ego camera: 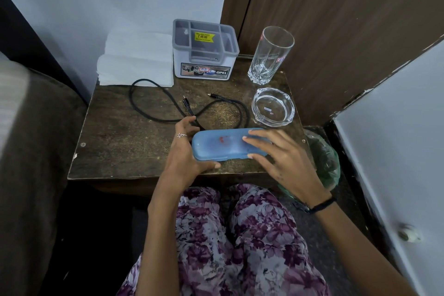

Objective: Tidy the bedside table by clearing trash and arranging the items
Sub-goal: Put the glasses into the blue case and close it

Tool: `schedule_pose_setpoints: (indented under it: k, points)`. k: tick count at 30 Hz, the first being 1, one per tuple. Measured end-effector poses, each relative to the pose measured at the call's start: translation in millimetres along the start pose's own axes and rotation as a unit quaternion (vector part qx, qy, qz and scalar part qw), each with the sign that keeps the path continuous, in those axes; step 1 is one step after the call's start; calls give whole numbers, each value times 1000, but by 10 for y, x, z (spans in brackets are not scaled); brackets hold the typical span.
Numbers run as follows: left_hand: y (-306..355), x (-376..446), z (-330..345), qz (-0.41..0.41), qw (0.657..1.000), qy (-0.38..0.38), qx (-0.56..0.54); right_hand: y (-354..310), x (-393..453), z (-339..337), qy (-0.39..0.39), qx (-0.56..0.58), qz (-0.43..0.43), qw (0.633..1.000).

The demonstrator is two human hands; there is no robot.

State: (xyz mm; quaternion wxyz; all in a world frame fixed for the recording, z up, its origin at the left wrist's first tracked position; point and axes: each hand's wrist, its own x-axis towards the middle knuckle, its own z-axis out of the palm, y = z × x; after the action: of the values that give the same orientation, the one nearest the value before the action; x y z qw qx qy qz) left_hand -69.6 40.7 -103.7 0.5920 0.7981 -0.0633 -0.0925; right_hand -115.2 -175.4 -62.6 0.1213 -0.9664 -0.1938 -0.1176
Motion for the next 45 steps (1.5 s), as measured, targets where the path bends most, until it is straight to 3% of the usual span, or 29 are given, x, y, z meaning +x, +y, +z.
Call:
schedule_pose_setpoints:
  k: [6, 16, 25, 29, 33, 35, 39, 42, 45]
  points:
    - [80, -64, -23, 4, 998, -19, 61, -25, -11, 89, -8, -41, 26, 999]
    - [47, -54, 1, 9, 996, -26, 88, -173, -161, 455, 77, -47, 87, 992]
    - [38, -44, 23, 14, 991, -9, 132, -180, -160, 404, 62, -24, 97, 993]
    - [54, -95, 20, 40, 992, -2, 123, -57, -112, 237, 1, 51, 100, 994]
    - [19, -164, -88, 36, 998, -19, 57, 64, -4, 70, -121, 172, 171, 963]
    - [-15, -220, -168, 38, 999, 6, 23, -8, 52, 86, -132, 148, 171, 965]
    - [-74, -262, -393, 22, 989, 123, -77, -478, 207, 296, -59, 174, 202, 962]
    - [-90, -291, -540, -5, 958, 235, -163, -907, 362, 509, -4, 230, 223, 947]
    - [-95, -337, -605, -13, 921, 360, -148, -1310, 529, 672, 38, 252, 236, 938]
